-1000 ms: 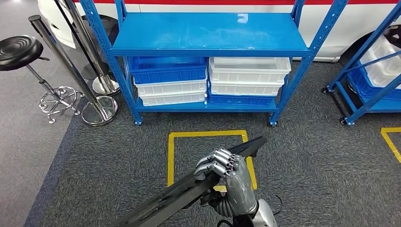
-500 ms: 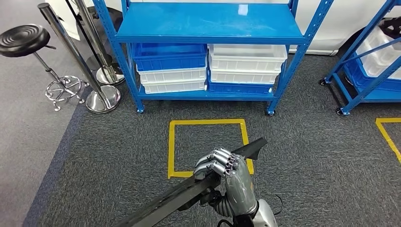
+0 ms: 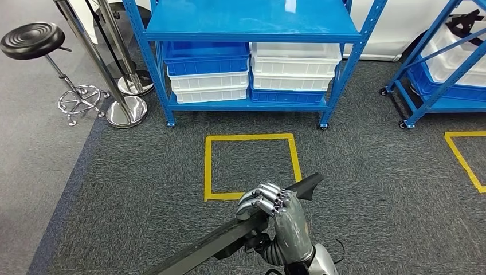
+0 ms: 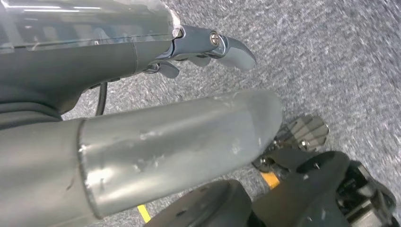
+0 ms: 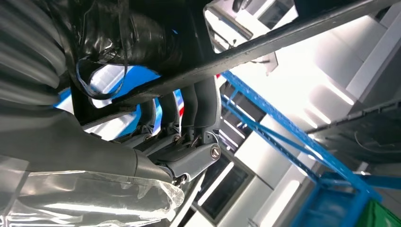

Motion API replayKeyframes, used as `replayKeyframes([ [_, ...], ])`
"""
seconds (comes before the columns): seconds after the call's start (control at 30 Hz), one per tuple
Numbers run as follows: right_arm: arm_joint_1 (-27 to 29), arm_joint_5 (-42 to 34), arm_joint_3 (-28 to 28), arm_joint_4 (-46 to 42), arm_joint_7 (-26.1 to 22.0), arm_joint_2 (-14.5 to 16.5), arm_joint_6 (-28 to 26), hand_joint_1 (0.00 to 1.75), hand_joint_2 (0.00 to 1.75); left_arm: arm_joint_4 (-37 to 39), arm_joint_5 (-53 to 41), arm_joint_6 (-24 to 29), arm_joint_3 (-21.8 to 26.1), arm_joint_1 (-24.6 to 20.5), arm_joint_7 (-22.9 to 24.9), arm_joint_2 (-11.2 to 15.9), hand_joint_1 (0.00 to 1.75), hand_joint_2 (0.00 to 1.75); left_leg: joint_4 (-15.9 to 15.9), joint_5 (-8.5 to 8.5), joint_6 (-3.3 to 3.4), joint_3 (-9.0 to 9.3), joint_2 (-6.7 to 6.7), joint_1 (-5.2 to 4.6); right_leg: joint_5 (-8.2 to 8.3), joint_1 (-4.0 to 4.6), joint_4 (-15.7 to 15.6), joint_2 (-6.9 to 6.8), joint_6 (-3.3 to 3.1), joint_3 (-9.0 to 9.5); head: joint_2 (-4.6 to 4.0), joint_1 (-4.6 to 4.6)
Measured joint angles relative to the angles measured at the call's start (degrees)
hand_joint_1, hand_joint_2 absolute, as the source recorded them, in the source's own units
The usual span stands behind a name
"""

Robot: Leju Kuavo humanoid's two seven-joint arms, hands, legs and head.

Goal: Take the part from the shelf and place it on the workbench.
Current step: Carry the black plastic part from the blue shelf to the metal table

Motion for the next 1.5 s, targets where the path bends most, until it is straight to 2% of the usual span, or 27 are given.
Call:
replayKeyframes([
  [0.07,0.2,-0.1,-0.2,-0.1,0.0,0.1,0.2,1.75,1.75,0.0,0.0,0.0,-0.2,0.1,0.1,0.0,0.0,0.0,0.1,-0.14,-0.72,-0.53,-0.15,0.16,1.42,-0.24,-0.6,-0.14,-0.61,-0.86,0.0,0.01],
  [0.1,0.3,-0.1,-0.3,-0.2,0.0,0.1,0.3,1.75,1.75,0.0,0.0,0.0,-0.2,0.2,0.1,0.1,0.0,0.0,1.1,-1.78,-1.03,-1.07,-0.28,0.17,2.27,-0.45,-0.9,-0.23,-0.99,-1.49,0.0,0.0],
  [0.2,0.5,-0.1,-0.3,-0.2,0.0,0.4,0.6,1.75,1.75,0.0,0.0,0.0,-0.3,0.4,0.3,0.1,0.0,0.0,9.9,-10.52,-1.91,-3.19,-0.52,0.6,4.64,-0.6,-0.9,-0.39,-1.57,-4.16,0.0,-0.02],
  [0.23,0.6,0.0,-0.4,-0.2,0.0,0.5,0.8,1.75,1.75,0.0,0.0,0.1,-0.3,0.4,0.3,0.1,0.0,0.0,13.2,-11.94,-2.19,-3.52,-0.52,0.8,5.4,-0.6,-0.8,-0.41,-1.5,-5.22,0.0,-0.02],
  [0.3,0.7,0.1,-0.4,-0.2,0.0,0.5,1.4,1.75,1.75,0.0,0.1,0.3,-0.3,0.4,0.4,0.3,0.0,0.0,16.0,-10.29,-2.66,-2.37,-0.51,1.15,6.8,-0.76,-0.2,-0.45,-1.13,-7.6,0.0,-0.02],
  [0.37,0.7,0.2,-0.5,-0.2,-0.1,0.5,2.0,1.75,1.75,0.0,0.1,0.5,-0.4,0.3,0.5,0.4,0.0,0.0,11.7,-7.04,-3.09,2.2,-0.54,1.57,7.98,-1.07,0.8,-0.44,-0.5,-10.05,0.0,-0.03],
  [0.4,0.7,0.2,-0.5,-0.3,-0.1,0.5,2.2,1.75,1.75,0.0,0.2,0.6,-0.4,0.2,0.5,0.5,0.0,0.0,7.4,-7.1,-3.24,5.5,-0.63,1.62,8.45,-1.13,1.5,-0.4,-0.12,-11.09,0.0,-0.04],
  [0.47,0.8,0.2,-0.6,-0.5,-0.1,0.5,2.4,1.75,1.75,0.0,0.2,0.6,-0.5,0.1,0.5,0.5,0.0,0.0,0.8,-9.05,-2.68,9.9,-0.93,1.52,9.41,-1.05,2.3,-0.39,0.66,-12.09,0.0,-0.03],
  [0.5,0.8,0.2,-0.7,-0.6,-0.1,0.5,2.5,1.75,1.75,0.0,0.2,0.6,-0.5,0.1,0.5,0.5,0.0,0.0,-0.6,-9.72,-2.16,10.57,-1.06,1.32,9.94,-1.02,2.3,-0.41,1.02,-12.21,0.0,-0.02],
  [0.57,0.8,0.2,-0.8,-0.6,-0.1,0.5,2.5,1.75,1.75,-0.1,0.2,0.6,-0.5,0.2,0.5,0.5,0.0,0.0,-0.7,-8.92,-0.83,9.76,-0.92,1.24,10.43,-1.2,2.2,-0.35,1.72,-12.46,0.0,0.01],
  [0.63,0.9,0.2,-0.9,-0.6,-0.1,0.5,2.5,1.75,1.75,-0.1,0.2,0.6,-0.6,0.3,0.6,0.6,0.0,0.0,-0.7,-7.47,0.44,8.33,-0.54,1.22,6.68,-1.48,4.7,-0.16,2.23,-13.55,0.0,0.03],
  [0.7,1.0,0.2,-0.9,-0.6,-0.1,0.5,2.5,1.75,1.75,-0.1,0.2,0.6,-0.6,0.3,0.6,0.6,0.0,0.0,-0.7,-5.96,1.08,6.55,-0.29,1.06,0.17,-1.59,11.1,-0.02,2.48,-15.03,0.0,0.03],
  [0.73,1.0,0.2,-0.9,-0.6,-0.1,0.5,2.5,1.75,1.75,-0.1,0.2,0.6,-0.7,0.3,0.6,0.6,0.0,0.0,-0.6,-5.2,1.19,5.63,-0.23,0.93,-1.73,-1.6,14.6,0.02,2.55,-15.45,0.0,0.02],
  [0.77,1.0,0.2,-0.9,-0.6,-0.1,0.5,2.5,1.75,1.75,-0.1,0.3,0.6,-0.7,0.3,0.6,0.6,0.0,0.0,-0.5,-4.45,1.23,4.64,-0.16,0.77,-2.04,-1.59,17.2,0.04,2.53,-15.31,0.0,0.02],
  [0.83,0.9,0.2,-0.9,-0.6,-0.2,0.5,2.7,1.75,1.75,-0.2,0.4,0.6,-0.8,0.3,0.7,0.6,0.0,0.0,-0.3,-3.04,1.18,2.6,-0.1,0.42,0.51,-1.43,17.2,0.05,2.07,-12.6,0.0,0.02],
  [0.9,0.8,0.2,-0.9,-0.6,-0.2,0.5,3.0,1.75,1.75,-0.2,0.7,0.5,-0.9,0.3,0.7,0.6,0.0,0.0,0.0,-1.85,0.99,1.04,-0.17,0.11,1.89,-0.87,10.4,0.12,0.91,-6.21,0.0,0.02],
  [0.97,0.7,0.2,-0.9,-0.7,-0.4,0.5,3.3,1.75,1.75,-0.2,1.0,0.4,-0.9,0.3,0.7,0.5,0.0,0.0,0.0,-0.69,0.53,0.31,-0.21,0.03,0.28,-0.26,2.3,0.17,-0.06,-0.32,0.0,0.01],
  [1.0,0.6,0.2,-1.0,-0.7,-0.5,0.5,3.6,1.75,1.75,-0.2,1.1,0.3,-0.9,0.4,0.6,0.5,0.0,0.0,-0.1,-0.07,0.18,0.13,-0.2,0.09,-0.36,-0.01,0.0,0.18,-0.3,0.99,0.0,0.0],
  [1.07,0.5,0.3,-1.1,-0.7,-0.8,0.5,3.9,1.75,1.75,-0.2,1.3,0.2,-0.9,0.5,0.6,0.6,0.0,0.0,-0.4,0.8,-0.52,-0.33,-0.27,0.23,0.49,-0.06,-1.3,0.08,-0.46,0.61,0.0,0.01],
  [1.13,0.4,0.5,-1.2,-0.7,-1.1,0.5,4.1,1.75,1.75,-0.2,1.4,0.3,-0.9,0.6,0.7,0.5,0.0,0.0,1.5,-2.0,-1.11,-1.38,-0.47,0.29,2.05,-0.41,-1.8,-0.15,-0.93,-0.64,0.0,0.0],
  [1.23,0.3,1.1,-1.3,-0.7,-1.4,0.5,4.1,1.75,1.75,-0.2,1.3,0.8,-0.9,0.7,0.7,0.4,0.0,0.0,11.1,-10.42,-1.84,-3.66,-0.56,0.63,4.2,-0.49,-1.5,-0.34,-1.33,-3.53,0.0,-0.01],
  [1.27,0.3,1.3,-1.4,-0.7,-1.5,0.5,4.1,1.75,1.75,-0.2,1.2,1.0,-0.9,0.8,0.7,0.2,0.0,0.0,14.0,-11.14,-2.07,-3.81,-0.56,0.75,4.89,-0.49,-1.2,-0.39,-1.24,-4.72,0.0,-0.02],
  [1.3,0.3,1.4,-1.4,-0.7,-1.6,0.5,4.2,1.75,1.75,-0.2,1.2,1.2,-0.9,0.8,0.7,0.2,0.0,0.0,15.4,-10.38,-2.28,-3.22,-0.56,0.89,5.54,-0.52,-0.7,-0.43,-1.09,-5.99,0.0,-0.02],
  [1.33,0.3,1.4,-1.5,-0.7,-1.6,0.5,4.4,1.75,1.75,-0.2,1.2,1.4,-0.9,0.8,0.7,0.1,0.0,0.0,15.1,-8.69,-2.48,-1.78,-0.56,1.05,6.14,-0.6,-0.2,-0.46,-0.89,-7.35,0.0,-0.02],
  [1.4,0.3,1.4,-1.7,-0.7,-1.7,0.5,4.6,1.75,1.75,-0.2,1.4,1.5,-1.0,0.7,0.4,0.1,0.0,0.0,9.7,-6.45,-2.84,3.29,-0.55,1.32,7.01,-0.76,1.1,-0.42,-0.34,-9.92,0.0,-0.03],
  [1.43,0.4,1.5,-1.7,-0.8,-1.7,0.6,4.6,1.75,1.75,-0.2,1.5,1.4,-1.2,0.6,0.1,0.1,0.0,0.0,5.7,-7.1,-2.73,6.01,-0.61,1.26,7.34,-0.77,1.8,-0.41,0.01,-10.93,0.0,-0.03],
  [1.5,0.5,1.6,-1.9,-1.0,-1.9,0.6,4.7,1.75,1.75,-0.2,1.7,1.3,-1.5,0.4,-0.6,0.1,0.0,0.0,0.7,-9.45,-1.75,8.8,-0.69,0.99,8.11,-0.68,2.6,-0.46,0.78,-11.99,0.0,0.0],
])
